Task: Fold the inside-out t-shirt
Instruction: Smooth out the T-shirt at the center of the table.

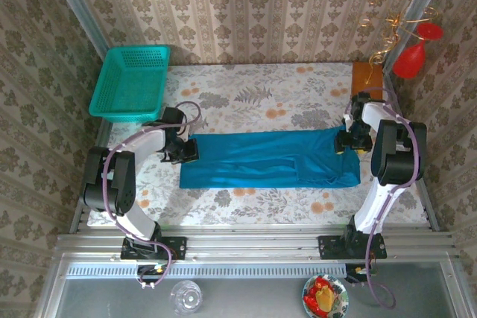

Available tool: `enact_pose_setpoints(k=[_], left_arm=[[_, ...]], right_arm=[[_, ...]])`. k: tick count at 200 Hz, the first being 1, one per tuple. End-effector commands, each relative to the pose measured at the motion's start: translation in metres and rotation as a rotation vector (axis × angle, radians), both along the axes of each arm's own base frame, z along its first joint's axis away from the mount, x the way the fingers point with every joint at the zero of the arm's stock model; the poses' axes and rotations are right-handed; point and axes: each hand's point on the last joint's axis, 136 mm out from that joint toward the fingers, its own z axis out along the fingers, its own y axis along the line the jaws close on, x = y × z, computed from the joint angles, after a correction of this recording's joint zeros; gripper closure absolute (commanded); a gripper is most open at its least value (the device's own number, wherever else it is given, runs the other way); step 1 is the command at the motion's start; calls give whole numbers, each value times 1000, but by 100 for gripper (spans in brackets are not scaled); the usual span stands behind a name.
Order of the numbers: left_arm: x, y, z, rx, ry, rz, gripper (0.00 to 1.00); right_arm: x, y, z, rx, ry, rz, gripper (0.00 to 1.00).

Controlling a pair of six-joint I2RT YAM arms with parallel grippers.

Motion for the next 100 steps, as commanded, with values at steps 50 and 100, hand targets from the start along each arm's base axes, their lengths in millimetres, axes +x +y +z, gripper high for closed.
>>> enact_pose_setpoints(k=[50,100], left_arm=[[-5,3,-13,-1,46,4,88],[-4,3,-14,-4,46,9,88]], right_arm=[[-17,5,-6,-5,74,22,36],[-15,14,18,30,26,20,34]])
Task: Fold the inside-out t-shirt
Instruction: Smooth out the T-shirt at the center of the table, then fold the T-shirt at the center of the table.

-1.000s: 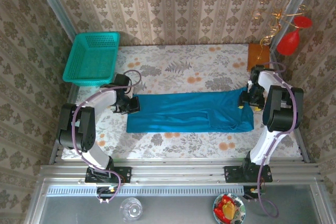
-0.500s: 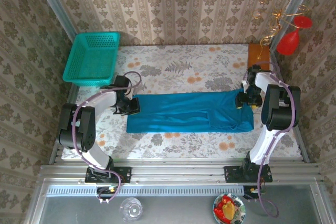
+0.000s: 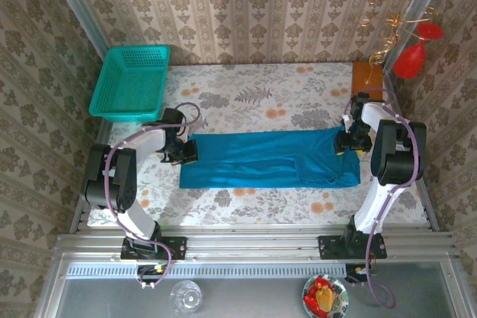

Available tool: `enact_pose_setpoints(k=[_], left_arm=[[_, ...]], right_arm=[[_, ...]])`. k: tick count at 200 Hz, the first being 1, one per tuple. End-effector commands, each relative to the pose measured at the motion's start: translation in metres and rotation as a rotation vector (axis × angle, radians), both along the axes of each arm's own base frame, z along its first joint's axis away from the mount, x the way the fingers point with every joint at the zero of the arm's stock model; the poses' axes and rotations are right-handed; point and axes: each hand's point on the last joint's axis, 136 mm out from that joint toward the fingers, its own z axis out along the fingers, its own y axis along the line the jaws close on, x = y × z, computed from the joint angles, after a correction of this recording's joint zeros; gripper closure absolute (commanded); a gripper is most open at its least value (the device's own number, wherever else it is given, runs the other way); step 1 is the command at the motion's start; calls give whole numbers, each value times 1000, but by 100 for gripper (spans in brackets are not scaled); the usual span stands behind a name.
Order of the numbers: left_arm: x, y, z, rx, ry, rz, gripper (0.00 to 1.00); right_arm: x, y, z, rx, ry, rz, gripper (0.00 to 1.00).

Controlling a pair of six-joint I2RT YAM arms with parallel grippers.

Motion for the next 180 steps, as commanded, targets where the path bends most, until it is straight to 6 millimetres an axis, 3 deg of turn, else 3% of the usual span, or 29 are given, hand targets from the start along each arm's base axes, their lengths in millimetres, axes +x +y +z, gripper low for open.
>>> enact_pose_setpoints(k=[1,30,95,124,180], left_arm=[[-4,0,-6,-10,25,0,88],[-3,-4,-7,-18,35,-5,88],[-3,-4,-8,-12,39,-9,88],[-3,-3,-8,-9,39,-7,88],[-4,-1,-9,3,44,-5,88]], right_arm=[[-12,10,14,22,19,4,34],[-23,13,7,22,58,16,31],[-34,-5,-18,-71,140,14,33],[-30,-3,-16,-58,125,6,44],[-27,0,-6,-44,90,-7,78]])
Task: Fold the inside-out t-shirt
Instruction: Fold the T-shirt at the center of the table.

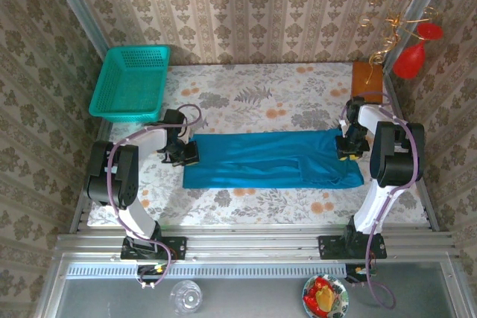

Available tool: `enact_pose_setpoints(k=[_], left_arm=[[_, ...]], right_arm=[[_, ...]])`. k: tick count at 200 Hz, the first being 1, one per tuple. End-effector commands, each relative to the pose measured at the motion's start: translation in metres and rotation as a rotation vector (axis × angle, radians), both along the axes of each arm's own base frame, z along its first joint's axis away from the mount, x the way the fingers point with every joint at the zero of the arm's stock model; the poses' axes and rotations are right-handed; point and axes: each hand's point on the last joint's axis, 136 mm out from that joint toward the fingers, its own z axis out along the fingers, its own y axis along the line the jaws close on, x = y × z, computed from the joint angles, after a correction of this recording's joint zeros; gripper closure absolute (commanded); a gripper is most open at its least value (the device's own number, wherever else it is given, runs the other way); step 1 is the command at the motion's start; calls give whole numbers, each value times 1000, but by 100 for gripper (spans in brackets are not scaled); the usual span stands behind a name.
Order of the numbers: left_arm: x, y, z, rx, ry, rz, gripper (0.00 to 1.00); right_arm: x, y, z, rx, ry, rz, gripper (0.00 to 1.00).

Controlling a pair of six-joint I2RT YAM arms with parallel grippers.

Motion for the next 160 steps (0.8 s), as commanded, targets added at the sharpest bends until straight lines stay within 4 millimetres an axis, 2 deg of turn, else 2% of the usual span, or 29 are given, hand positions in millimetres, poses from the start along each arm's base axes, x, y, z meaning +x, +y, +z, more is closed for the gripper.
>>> enact_pose_setpoints(k=[1,29,50,81,101,115,135,160], left_arm=[[-1,1,0,9,14,-1,88],[0,1,4,12,8,-2,88],[1,2,8,14,1,-2,88],[2,0,15,5,-12,-1,88],[3,-4,17,1,-20,-5,88],[3,-9,18,-13,-22,-8,88],[4,-21,18,-49,-23,-16,89],[5,-34,14,-82,-22,-16,91]], right_arm=[[-7,-8,-1,-35,30,-6,78],[-5,-9,2,-39,18,-13,92],[-3,-21,6,-85,4,-34,99],[-2,-61,24,-215,-33,-133,100],[-2,-92,49,-351,-91,-204,100],[0,-102,67,-403,-137,-238,100],[3,-93,84,-362,-205,-278,100],[4,-55,88,-211,-238,-290,100]])
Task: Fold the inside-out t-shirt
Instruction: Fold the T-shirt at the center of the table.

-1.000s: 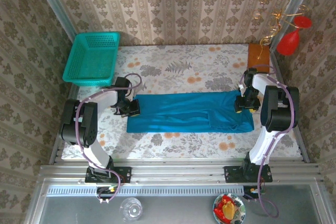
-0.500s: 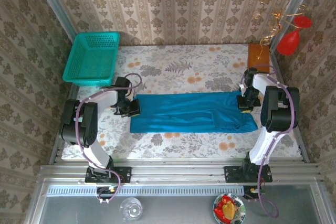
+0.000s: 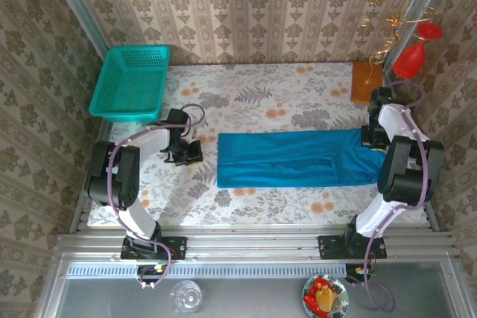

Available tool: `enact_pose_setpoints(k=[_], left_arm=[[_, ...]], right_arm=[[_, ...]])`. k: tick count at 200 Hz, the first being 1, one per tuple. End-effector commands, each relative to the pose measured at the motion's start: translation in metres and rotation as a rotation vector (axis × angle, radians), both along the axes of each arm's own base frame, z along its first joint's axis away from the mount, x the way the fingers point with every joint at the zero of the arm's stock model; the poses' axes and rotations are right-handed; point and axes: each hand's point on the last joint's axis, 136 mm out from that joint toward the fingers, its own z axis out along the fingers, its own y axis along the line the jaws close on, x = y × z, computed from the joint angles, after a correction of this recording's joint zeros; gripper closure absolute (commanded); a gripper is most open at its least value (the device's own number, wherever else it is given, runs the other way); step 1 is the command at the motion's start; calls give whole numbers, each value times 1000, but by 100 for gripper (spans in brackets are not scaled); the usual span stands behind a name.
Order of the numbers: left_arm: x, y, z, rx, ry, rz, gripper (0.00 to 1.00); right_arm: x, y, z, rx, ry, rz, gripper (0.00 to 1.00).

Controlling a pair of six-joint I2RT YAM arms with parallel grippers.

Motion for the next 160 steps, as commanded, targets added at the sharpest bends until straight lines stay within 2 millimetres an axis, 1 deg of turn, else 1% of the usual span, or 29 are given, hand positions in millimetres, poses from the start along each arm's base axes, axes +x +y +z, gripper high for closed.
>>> enact_pose_setpoints(k=[1,19,31,45,66,92,113,130,160], left_arm=[[8,-18,8,-59,-17,9,91],[8,-30,4,-101,-7,9,92],[8,-36,2,-118,-5,6,93],[6,-40,0,-102,-9,-4,93],[2,-47,-4,-95,0,-15,94],[-1,-56,-9,-115,6,-15,96],[-2,-63,-14,-129,10,-18,97],[-5,-70,-18,-149,22,-21,98],[-7,-70,-24,-138,34,-17,100]], right_arm=[[3,29,17,87,-70,-22,100],[-3,63,13,202,-52,-7,100],[-5,91,12,288,-40,18,100],[-10,120,12,372,-18,-3,100],[-14,171,12,521,8,9,100],[-13,221,17,585,7,93,100],[-10,263,16,706,8,106,100],[-10,292,14,757,29,141,100],[-7,329,13,761,55,204,100]])
